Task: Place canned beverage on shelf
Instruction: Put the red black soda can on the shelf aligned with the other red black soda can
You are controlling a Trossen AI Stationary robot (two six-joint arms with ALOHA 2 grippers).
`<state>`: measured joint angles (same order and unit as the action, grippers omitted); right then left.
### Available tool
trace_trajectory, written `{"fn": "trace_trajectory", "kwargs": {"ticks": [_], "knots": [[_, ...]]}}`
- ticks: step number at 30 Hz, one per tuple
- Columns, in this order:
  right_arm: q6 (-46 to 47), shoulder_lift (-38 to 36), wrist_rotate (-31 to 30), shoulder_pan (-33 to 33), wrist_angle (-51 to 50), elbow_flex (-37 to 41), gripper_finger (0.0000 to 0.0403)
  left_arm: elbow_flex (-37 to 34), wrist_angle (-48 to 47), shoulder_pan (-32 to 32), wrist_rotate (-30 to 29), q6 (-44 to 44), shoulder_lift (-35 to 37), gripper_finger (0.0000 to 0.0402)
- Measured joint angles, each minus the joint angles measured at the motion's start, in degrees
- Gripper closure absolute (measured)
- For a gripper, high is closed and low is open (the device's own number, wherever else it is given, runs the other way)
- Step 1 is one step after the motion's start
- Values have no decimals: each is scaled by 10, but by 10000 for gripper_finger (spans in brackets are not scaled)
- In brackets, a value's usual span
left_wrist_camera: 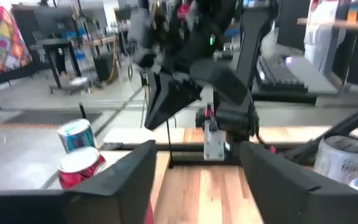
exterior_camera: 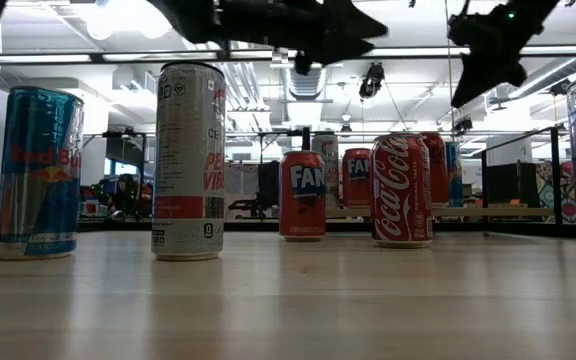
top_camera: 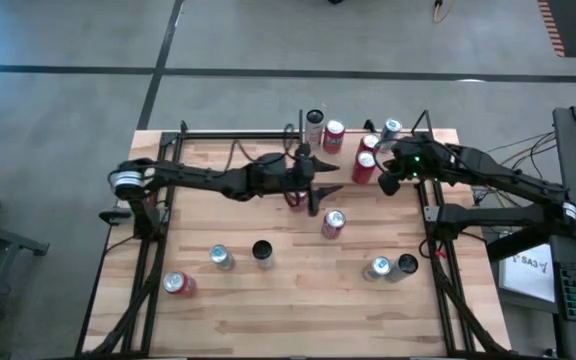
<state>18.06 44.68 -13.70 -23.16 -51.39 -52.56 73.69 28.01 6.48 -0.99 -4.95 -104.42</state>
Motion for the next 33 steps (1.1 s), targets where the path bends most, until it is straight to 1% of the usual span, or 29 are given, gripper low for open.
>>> {"fn": "trace_trajectory", "kwargs": {"ticks": [5,9,13,14,25,33], "knots": [[24,-12,-31,0,3,29,394,81,-60,1,0,-3,-66,265],[25,-4,-39,-1,18,51,394,132,-104,5,-3,-4,-107,330],[23,5,-44,-1,37,64,394,149,-119,8,-54,-7,-128,385],[23,6,-43,-1,40,66,394,148,-116,9,-59,-9,-131,393],[13,12,-44,-1,89,69,394,146,-106,22,-61,0,-169,400],[14,27,-44,-1,103,70,394,146,-56,23,-61,1,-194,401]]}}
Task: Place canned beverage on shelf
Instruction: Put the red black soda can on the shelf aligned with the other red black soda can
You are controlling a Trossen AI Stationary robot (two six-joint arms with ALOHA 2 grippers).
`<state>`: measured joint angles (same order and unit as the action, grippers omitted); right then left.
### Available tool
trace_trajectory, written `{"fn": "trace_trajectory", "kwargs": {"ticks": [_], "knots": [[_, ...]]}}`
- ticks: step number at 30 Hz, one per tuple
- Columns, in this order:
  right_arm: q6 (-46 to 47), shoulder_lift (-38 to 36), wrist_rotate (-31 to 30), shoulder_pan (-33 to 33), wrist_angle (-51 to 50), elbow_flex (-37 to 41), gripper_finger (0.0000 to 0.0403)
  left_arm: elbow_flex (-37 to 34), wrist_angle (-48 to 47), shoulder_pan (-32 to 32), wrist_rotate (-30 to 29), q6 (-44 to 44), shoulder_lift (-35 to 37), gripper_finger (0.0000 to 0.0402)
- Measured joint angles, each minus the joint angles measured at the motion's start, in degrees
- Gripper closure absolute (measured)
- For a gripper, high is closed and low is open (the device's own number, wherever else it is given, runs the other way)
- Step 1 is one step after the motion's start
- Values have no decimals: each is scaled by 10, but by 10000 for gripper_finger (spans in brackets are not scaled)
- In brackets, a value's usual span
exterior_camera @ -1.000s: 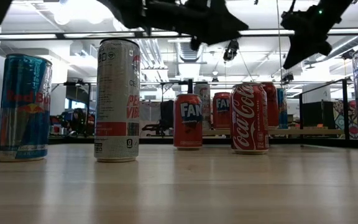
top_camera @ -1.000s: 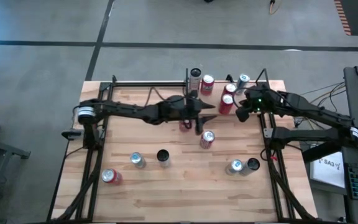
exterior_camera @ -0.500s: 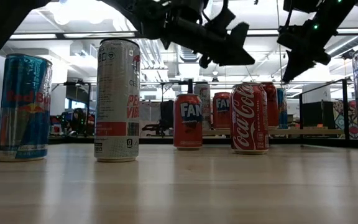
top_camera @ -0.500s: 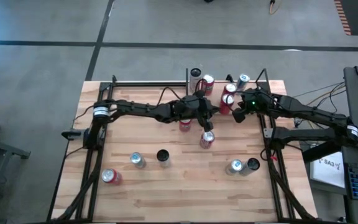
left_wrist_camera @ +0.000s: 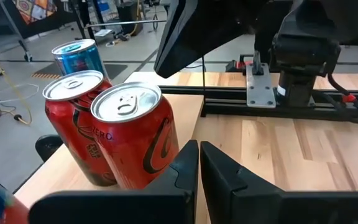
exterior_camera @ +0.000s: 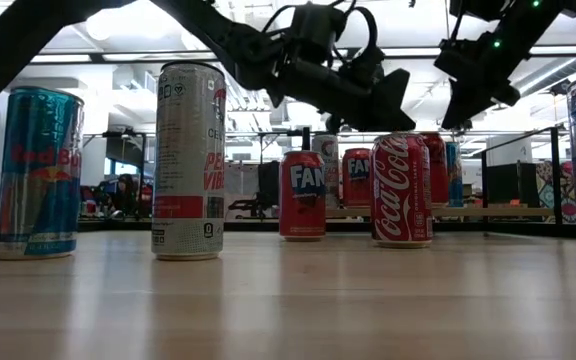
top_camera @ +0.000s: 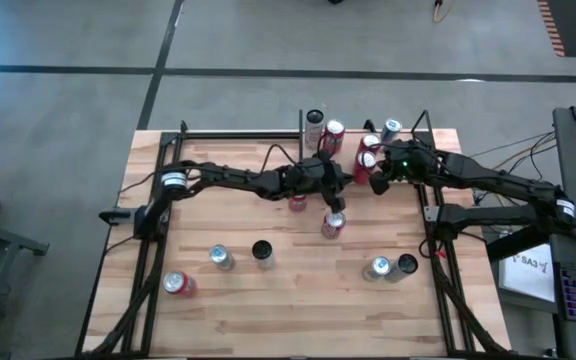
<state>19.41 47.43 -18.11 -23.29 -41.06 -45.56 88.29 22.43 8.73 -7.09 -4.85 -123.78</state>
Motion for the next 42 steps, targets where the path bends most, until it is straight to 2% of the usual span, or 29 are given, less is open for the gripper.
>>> {"fn": "trace_trajectory", "kwargs": {"ticks": [7,34,42], "knots": [[0,4,0,0,-2,1,394,0,44,2,0,1,-26,401],[9,4,7,0,-2,0,394,0,56,17,1,9,-40,402],[21,4,51,0,-2,0,394,0,55,26,0,9,-40,402]]}}
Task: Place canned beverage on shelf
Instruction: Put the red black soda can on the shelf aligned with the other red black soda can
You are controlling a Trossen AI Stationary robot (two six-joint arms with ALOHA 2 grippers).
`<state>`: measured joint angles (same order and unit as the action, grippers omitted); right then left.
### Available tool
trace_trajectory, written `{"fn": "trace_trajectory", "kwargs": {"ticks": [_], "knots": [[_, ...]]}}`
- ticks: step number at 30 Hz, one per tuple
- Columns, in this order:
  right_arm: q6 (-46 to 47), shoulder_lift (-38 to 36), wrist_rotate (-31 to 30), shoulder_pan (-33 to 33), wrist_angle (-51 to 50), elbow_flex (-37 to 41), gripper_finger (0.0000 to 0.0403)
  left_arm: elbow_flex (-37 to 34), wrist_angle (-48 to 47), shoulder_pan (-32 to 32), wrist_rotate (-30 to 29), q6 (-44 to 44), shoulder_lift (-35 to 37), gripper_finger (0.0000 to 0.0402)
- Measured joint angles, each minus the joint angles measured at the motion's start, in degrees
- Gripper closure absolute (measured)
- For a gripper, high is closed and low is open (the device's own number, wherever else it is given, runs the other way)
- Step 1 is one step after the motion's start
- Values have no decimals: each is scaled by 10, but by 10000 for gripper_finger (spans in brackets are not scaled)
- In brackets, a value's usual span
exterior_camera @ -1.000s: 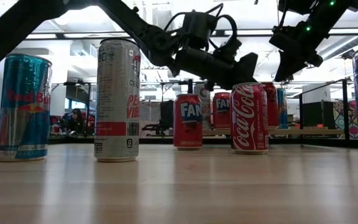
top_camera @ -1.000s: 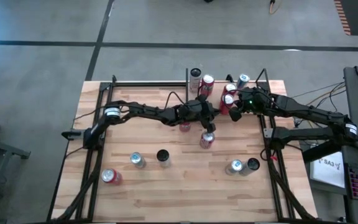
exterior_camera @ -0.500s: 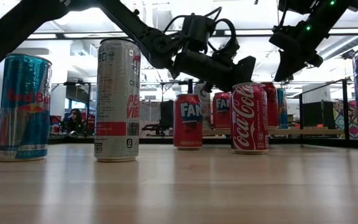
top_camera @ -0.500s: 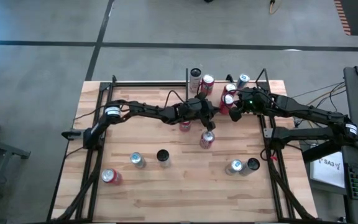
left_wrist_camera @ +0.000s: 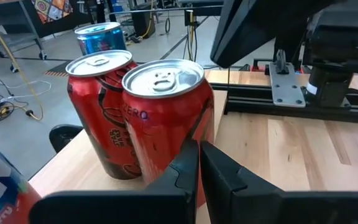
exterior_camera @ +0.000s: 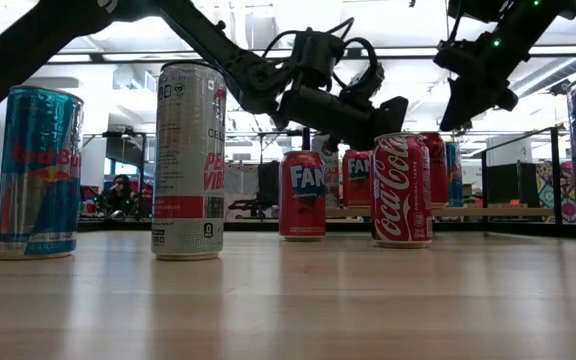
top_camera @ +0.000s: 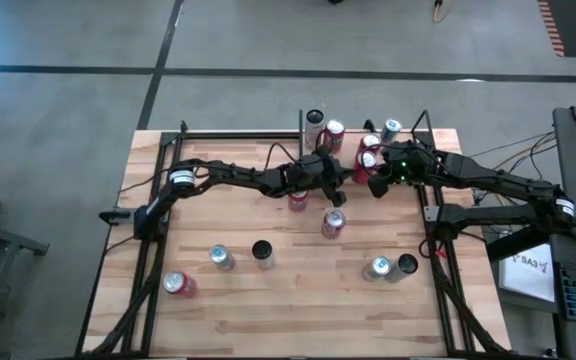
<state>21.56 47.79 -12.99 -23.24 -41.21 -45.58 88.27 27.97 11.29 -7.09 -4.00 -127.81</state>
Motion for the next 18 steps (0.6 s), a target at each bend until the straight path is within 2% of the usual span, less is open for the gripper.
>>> {"fn": "trace_trajectory", "kwargs": {"ticks": [9,14,18], "knots": [[6,-7,12,0,-8,0,394,0,1,4,0,0,0,401],[5,-16,-56,-11,-9,0,394,0,3,4,0,0,0,401],[-17,-7,-66,-29,3,0,394,0,6,4,0,0,0,401]]}}
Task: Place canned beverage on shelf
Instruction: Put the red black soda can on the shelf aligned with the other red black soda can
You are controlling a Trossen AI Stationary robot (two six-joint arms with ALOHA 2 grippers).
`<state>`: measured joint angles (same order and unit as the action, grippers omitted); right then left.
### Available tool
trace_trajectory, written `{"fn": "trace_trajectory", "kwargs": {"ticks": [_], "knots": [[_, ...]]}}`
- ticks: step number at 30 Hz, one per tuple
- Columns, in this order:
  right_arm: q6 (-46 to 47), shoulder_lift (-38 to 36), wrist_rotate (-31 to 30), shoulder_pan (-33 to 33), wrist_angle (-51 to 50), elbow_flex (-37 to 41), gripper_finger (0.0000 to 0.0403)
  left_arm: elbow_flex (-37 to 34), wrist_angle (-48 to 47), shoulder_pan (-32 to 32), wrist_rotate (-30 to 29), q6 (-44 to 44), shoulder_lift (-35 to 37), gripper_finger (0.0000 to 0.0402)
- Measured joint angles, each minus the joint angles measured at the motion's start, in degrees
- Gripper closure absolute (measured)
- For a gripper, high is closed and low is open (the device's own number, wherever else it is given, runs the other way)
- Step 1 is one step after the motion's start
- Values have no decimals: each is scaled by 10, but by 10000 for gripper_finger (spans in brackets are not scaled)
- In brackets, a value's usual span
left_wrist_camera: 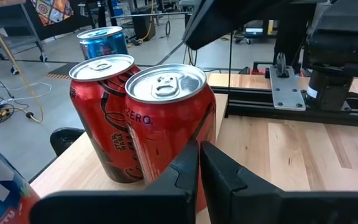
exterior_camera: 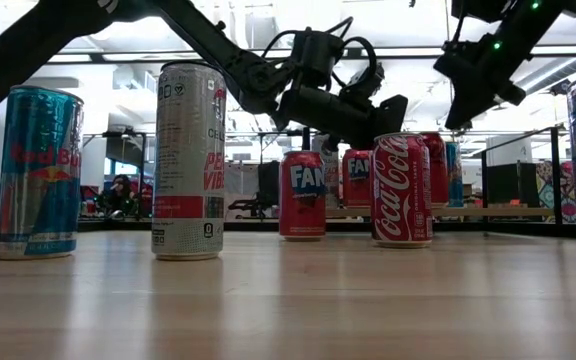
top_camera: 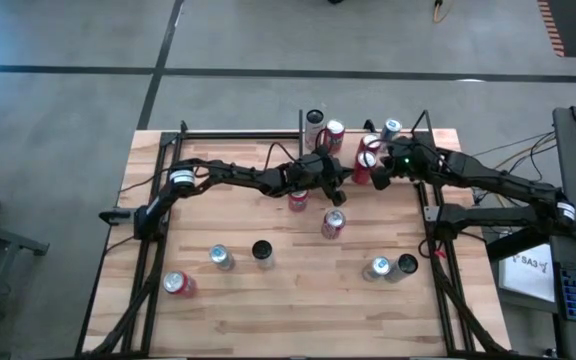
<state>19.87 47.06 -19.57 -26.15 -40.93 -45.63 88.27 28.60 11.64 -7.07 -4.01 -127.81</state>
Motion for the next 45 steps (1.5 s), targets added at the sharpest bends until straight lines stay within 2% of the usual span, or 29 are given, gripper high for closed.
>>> {"fn": "trace_trajectory", "kwargs": {"ticks": [9,15,24,29,33,39,45], "knots": [[-9,38,3,-18,10,4,394,0,3,1,0,0,0,402],[-8,49,54,-16,10,4,394,0,2,3,0,0,0,401],[-10,47,98,-15,10,4,394,0,1,7,-11,0,0,402],[-7,41,96,-17,4,4,394,0,-16,7,-60,0,0,402],[-4,35,85,-23,5,3,394,0,-26,6,-63,0,0,402],[4,41,29,-35,12,3,394,0,-26,4,-44,0,0,402],[-4,57,54,-35,48,3,394,0,-25,5,-44,0,0,402]]}}
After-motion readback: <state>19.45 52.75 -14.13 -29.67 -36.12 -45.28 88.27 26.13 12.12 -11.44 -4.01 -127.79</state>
